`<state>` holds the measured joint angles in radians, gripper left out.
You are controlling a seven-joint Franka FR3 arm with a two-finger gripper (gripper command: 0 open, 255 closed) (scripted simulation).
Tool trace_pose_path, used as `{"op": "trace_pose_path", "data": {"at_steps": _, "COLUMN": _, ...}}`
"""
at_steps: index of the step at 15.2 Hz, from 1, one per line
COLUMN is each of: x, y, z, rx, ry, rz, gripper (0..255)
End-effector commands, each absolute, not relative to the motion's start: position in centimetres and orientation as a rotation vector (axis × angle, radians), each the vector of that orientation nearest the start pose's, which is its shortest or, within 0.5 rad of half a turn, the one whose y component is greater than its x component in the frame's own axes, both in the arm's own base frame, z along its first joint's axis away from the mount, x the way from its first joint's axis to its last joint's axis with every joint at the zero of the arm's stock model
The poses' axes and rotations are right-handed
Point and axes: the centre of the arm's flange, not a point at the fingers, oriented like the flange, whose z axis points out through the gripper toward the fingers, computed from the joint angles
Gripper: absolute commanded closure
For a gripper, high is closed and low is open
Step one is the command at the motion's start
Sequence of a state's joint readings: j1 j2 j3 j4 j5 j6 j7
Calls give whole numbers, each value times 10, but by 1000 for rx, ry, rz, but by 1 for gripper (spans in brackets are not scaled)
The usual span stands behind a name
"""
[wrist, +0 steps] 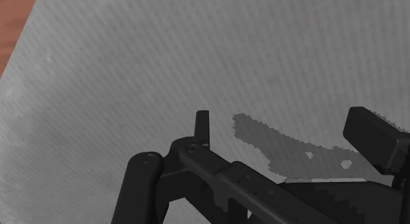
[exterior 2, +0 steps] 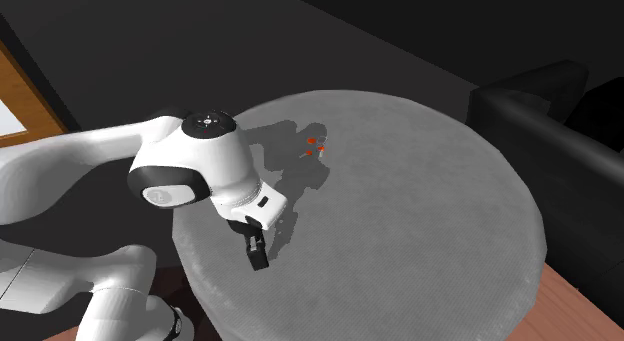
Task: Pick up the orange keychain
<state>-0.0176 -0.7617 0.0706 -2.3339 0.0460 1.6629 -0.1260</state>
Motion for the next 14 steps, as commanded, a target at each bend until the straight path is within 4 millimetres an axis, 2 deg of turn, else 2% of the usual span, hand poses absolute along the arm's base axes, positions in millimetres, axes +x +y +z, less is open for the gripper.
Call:
{"op": "trace_pose_path", "data": {"at_steps": 1, "x": 323, "y": 28, "z": 601, "rx": -3135, "ry": -251, "rz": -140, "gripper": 0}}
{"op": "trace_pose_path", "data": {"at_steps": 14, "x": 393, "y": 185, "z": 617, "rx": -3102, "ry": -406, "rz": -64, "gripper": 0}}
